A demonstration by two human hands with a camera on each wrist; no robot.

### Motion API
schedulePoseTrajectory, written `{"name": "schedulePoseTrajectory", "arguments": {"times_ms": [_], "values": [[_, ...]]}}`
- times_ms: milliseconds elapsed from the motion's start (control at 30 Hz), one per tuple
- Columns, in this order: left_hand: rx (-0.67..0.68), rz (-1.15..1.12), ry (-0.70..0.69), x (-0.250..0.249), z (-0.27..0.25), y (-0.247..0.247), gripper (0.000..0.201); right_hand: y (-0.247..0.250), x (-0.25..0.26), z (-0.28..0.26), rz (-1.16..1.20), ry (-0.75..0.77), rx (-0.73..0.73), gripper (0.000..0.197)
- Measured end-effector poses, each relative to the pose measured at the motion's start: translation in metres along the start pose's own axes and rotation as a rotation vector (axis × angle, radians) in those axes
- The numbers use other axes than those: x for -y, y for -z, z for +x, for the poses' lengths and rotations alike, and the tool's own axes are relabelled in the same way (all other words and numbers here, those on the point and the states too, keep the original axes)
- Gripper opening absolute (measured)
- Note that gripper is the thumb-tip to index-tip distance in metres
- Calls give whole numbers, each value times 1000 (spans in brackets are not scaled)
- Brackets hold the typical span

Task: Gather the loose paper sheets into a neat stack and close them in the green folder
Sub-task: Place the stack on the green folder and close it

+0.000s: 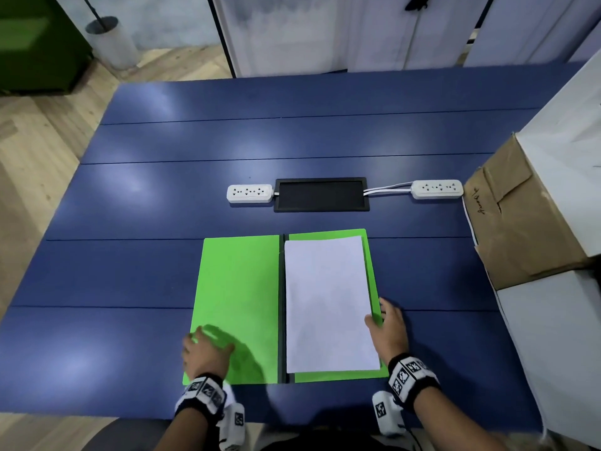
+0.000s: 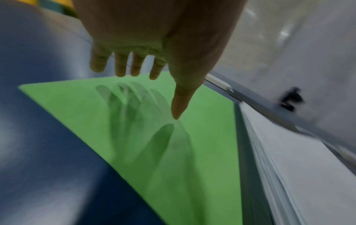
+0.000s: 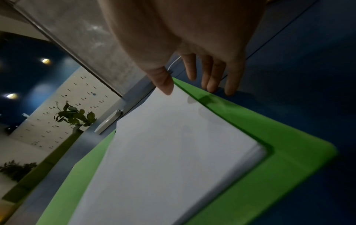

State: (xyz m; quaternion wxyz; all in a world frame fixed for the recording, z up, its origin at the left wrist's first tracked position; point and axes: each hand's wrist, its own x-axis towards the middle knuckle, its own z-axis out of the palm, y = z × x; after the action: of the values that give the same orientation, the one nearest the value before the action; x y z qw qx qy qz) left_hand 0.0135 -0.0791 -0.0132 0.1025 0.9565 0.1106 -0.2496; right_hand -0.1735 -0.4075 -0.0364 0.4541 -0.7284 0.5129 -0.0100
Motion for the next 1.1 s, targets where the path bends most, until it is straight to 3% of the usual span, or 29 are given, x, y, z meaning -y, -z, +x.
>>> {"name": "schedulePoseTrajectory", "arguments": {"times_ms": [100, 167, 267, 367, 433, 533, 633, 733, 800, 867, 900, 933, 1000, 1100], "values": [[35, -126, 168, 16, 14, 15, 95, 3, -7, -9, 48, 41, 31, 55], [55, -126, 174, 16, 15, 28, 84, 4, -7, -12, 82, 38, 52, 55], [118, -153, 89, 19, 28, 39, 48, 5, -8, -11, 105, 35, 60, 55], [160, -325, 35, 37, 46, 54, 30, 7, -9, -9, 124, 28, 48, 55], [170, -414, -43, 51, 53, 69, 35, 10, -8, -7, 155, 8, 45, 54], [287, -608, -247, 39, 20, 104, 44, 14, -8, -7, 189, -17, 55, 48], [457, -903, -472, 8, -32, 115, 18, 17, -7, -8, 237, -38, 64, 43], [618, -1073, -485, -28, -63, 92, 35, 21, -9, -7, 274, -53, 81, 36], [673, -983, -534, -54, -70, 64, 39, 21, -11, -5, 293, -50, 99, 41], [698, -841, -600, -82, -75, 30, 45, 22, -16, -2, 347, -56, 125, 68], [710, -771, -619, -93, -76, 12, 52, 23, -17, -2, 388, -85, 143, 70], [724, -699, -608, -104, -78, -4, 53, 25, -15, -2, 418, -108, 156, 60], [749, -515, -616, -117, -82, -30, 34, 27, -18, -2, 406, -127, 168, 43], [684, -321, -730, -125, -87, -48, 21, 29, -22, -4, 272, -70, 186, 35]]}}
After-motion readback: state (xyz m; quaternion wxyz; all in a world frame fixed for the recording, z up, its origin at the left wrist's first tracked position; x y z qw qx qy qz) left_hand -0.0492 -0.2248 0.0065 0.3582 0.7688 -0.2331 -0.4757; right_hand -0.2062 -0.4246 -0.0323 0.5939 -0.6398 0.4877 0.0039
